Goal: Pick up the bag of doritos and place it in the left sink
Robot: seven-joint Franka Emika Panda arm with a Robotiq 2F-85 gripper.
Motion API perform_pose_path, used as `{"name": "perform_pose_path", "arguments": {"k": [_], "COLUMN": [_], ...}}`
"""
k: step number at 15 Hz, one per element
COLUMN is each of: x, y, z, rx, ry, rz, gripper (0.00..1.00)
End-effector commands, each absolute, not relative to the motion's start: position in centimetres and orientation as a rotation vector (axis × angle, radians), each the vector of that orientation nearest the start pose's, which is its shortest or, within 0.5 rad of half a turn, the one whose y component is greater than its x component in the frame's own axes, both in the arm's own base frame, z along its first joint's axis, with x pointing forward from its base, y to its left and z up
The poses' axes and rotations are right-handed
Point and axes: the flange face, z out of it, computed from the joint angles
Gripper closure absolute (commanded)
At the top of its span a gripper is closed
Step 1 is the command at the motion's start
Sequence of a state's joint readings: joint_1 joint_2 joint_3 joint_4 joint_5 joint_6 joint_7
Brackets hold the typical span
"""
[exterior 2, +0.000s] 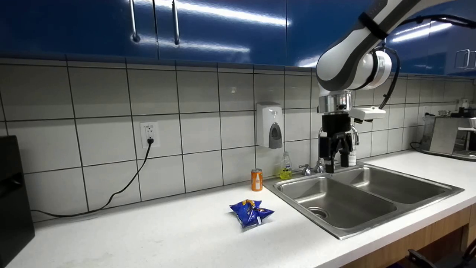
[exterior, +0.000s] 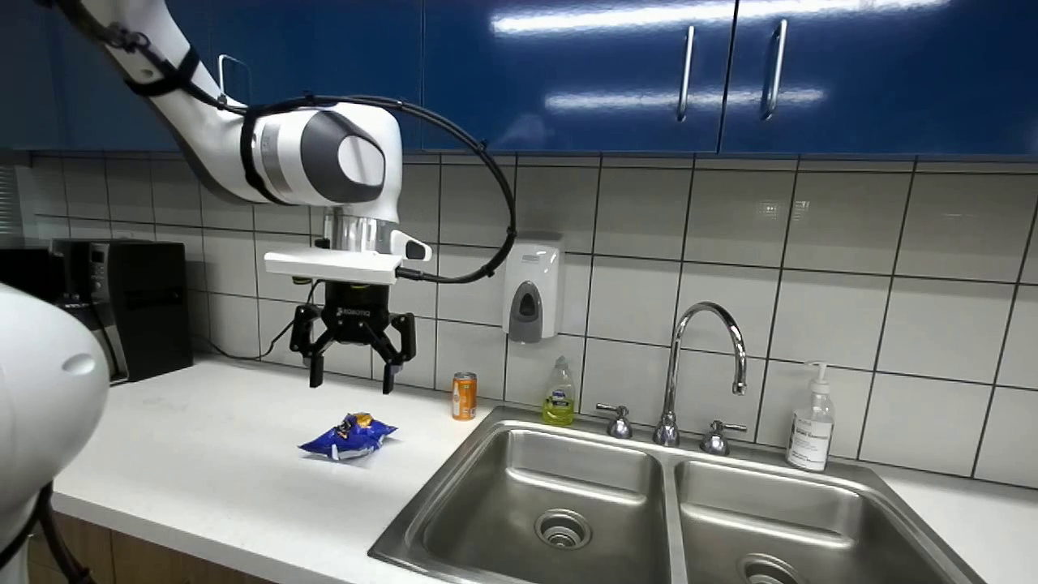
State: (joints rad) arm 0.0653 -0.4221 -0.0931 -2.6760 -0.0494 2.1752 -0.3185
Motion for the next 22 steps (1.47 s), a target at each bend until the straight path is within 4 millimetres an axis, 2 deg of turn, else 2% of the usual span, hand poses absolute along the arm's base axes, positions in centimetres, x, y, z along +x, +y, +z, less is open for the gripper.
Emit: {"name": "perform_pose_path", "arguments": {"k": [1, 4, 13, 22], "x": [38.0, 38.7, 42.1, 45.3], "y": [0.9, 2.6, 7.6, 12.7], "z": [33.7, 31.9, 28.4, 25.4], "rx": [-3.083, -3.099, -3.142, -3.139], "ry": [-0.510, -0.505, -0.391, -0.368], "rz": [0.129, 0.124, 0.014, -0.012], "gripper": [0.00, 0.00, 0.00, 0.00]}}
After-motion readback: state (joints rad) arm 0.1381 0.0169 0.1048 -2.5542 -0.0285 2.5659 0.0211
